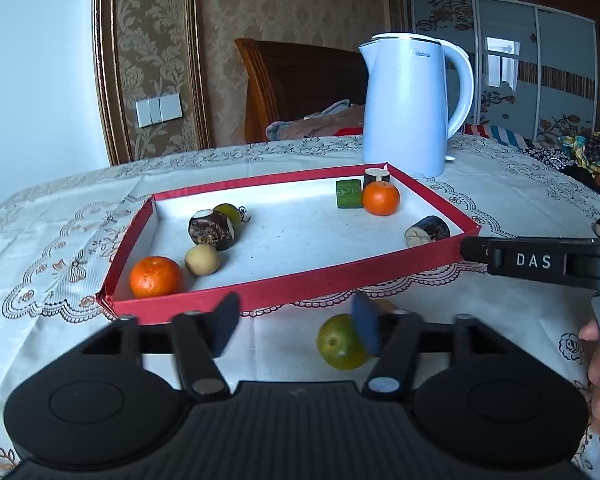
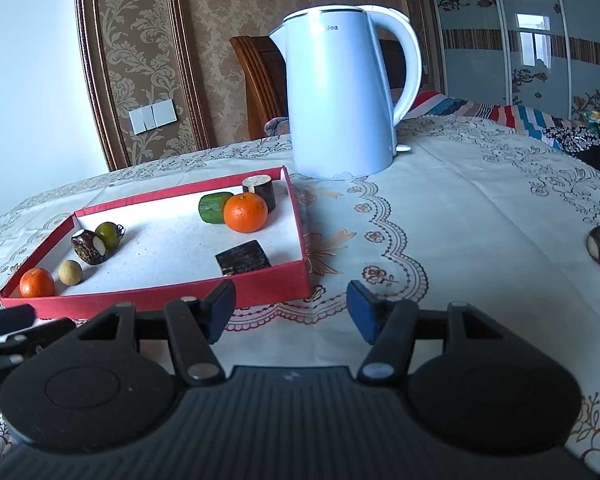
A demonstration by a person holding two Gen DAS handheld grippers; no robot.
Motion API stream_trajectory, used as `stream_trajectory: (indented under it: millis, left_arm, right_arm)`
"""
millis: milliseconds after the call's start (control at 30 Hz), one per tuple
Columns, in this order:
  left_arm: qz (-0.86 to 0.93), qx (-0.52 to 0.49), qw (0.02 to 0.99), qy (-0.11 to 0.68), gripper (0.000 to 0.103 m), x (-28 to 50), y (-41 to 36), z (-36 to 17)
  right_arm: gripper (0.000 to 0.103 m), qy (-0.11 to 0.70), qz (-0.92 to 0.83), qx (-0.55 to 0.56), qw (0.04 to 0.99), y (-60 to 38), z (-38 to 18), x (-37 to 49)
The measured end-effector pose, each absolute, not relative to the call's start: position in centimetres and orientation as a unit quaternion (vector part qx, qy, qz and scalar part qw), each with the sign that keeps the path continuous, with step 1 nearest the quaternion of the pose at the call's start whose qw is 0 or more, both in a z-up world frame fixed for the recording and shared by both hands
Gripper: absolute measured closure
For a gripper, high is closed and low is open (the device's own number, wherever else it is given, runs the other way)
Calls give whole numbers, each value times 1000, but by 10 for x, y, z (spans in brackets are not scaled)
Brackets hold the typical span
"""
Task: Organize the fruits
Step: 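Withdraw both tools from the tray toward the green and brown round fruits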
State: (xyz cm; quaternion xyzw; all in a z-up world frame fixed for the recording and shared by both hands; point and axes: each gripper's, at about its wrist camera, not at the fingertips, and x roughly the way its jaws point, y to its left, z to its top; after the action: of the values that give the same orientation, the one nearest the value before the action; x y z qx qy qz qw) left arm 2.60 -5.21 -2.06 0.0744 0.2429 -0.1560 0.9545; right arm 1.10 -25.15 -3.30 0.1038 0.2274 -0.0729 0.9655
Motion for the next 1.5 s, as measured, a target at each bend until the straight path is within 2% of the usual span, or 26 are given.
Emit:
stream_trajectory:
  millis: [667, 833, 967, 1267, 1400, 1500]
  left_arm:
    - [-157, 127, 949, 242, 36, 14, -66, -25]
    - [-81, 116, 962, 235, 36, 11, -36, -17]
    - [-85, 92, 960, 250, 37, 10, -21, -16]
    - [-125, 113, 956, 239, 36, 16, -62, -16]
    - [-122, 100, 952, 263, 36, 27, -61, -23]
    - [-112, 102, 956, 253, 36, 21, -52, -23]
  right_arm:
    - [44, 215, -68, 131, 965, -259, -35, 8]
    - [44, 214, -64, 135, 965, -260, -35, 8]
    - [44, 212, -61, 136, 966, -260, -35, 7]
    - [40, 214, -66, 134, 965, -259, -35, 7]
    - [40, 213, -66, 135, 965, -260, -35, 7]
    - [40, 213, -66, 136, 965, -260, -35, 7]
